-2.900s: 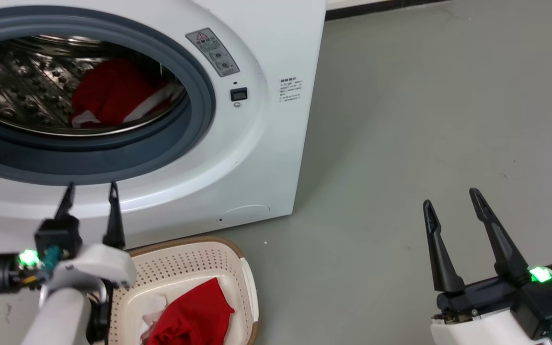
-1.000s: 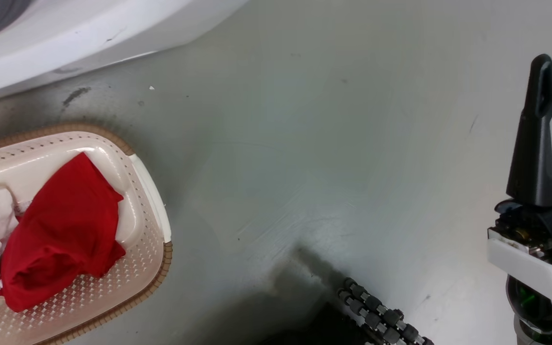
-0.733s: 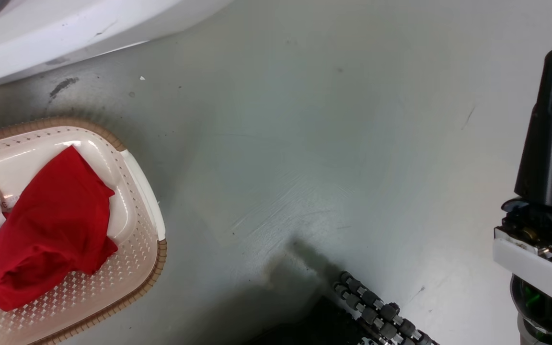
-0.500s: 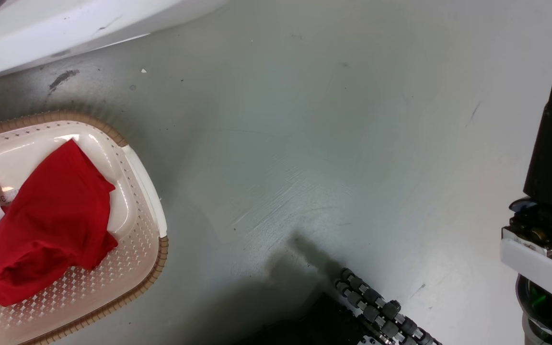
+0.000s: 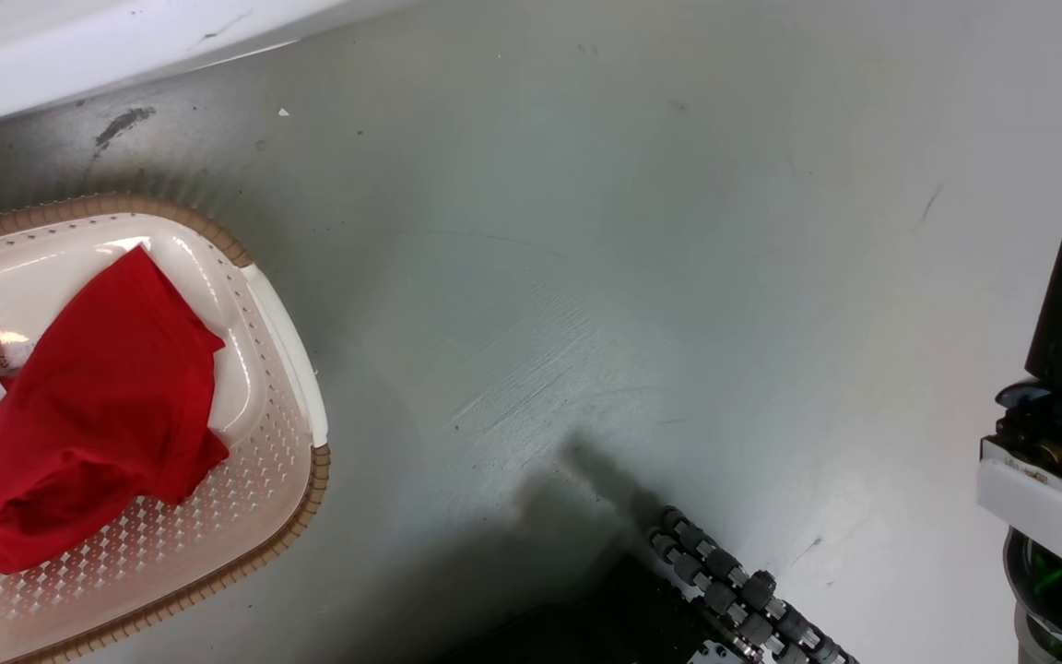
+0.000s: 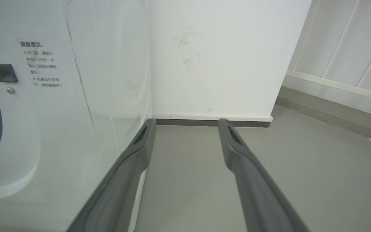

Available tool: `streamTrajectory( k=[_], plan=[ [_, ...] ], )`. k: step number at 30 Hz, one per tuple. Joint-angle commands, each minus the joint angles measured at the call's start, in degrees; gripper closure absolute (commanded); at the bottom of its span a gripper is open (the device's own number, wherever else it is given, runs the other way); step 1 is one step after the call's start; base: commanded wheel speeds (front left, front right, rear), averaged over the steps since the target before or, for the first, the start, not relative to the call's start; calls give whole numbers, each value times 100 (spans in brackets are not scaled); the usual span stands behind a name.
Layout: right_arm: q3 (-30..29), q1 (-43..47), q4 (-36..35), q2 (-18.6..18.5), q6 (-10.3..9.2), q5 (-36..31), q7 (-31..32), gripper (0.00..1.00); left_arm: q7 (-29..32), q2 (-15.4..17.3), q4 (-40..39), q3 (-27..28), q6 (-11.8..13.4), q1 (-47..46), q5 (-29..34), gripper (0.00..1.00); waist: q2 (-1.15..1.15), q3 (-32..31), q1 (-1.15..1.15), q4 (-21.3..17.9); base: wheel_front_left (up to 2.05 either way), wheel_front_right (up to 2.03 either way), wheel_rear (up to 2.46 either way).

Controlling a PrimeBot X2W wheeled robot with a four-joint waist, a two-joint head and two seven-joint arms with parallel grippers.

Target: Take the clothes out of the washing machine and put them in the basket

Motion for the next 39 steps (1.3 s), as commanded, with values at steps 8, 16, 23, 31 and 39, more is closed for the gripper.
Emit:
streamTrajectory(
  k=[8,16,23,31,39],
  plan=[
    [8,-48,32,5,-2,39,-14,0,-317,-77,207,-136,-10,-92,-92,100,0,-11,0,-12,0,0,0],
    [112,-142,73,5,-2,35,-13,0,-916,7,321,-163,-4,-88,-130,100,0,-221,0,-123,0,0,0],
    [136,-141,135,5,-2,-81,-13,0,-1781,-92,351,-133,42,370,-270,100,0,-569,0,-44,0,0,0],
    [173,-37,203,5,-2,-271,-13,0,-3018,-238,461,-75,125,1103,-467,100,0,-1041,0,129,0,0,0],
    [204,149,293,4,-2,-541,-13,0,-4361,-436,684,85,186,2095,-797,100,0,-1627,0,326,0,0,0]
  ],
)
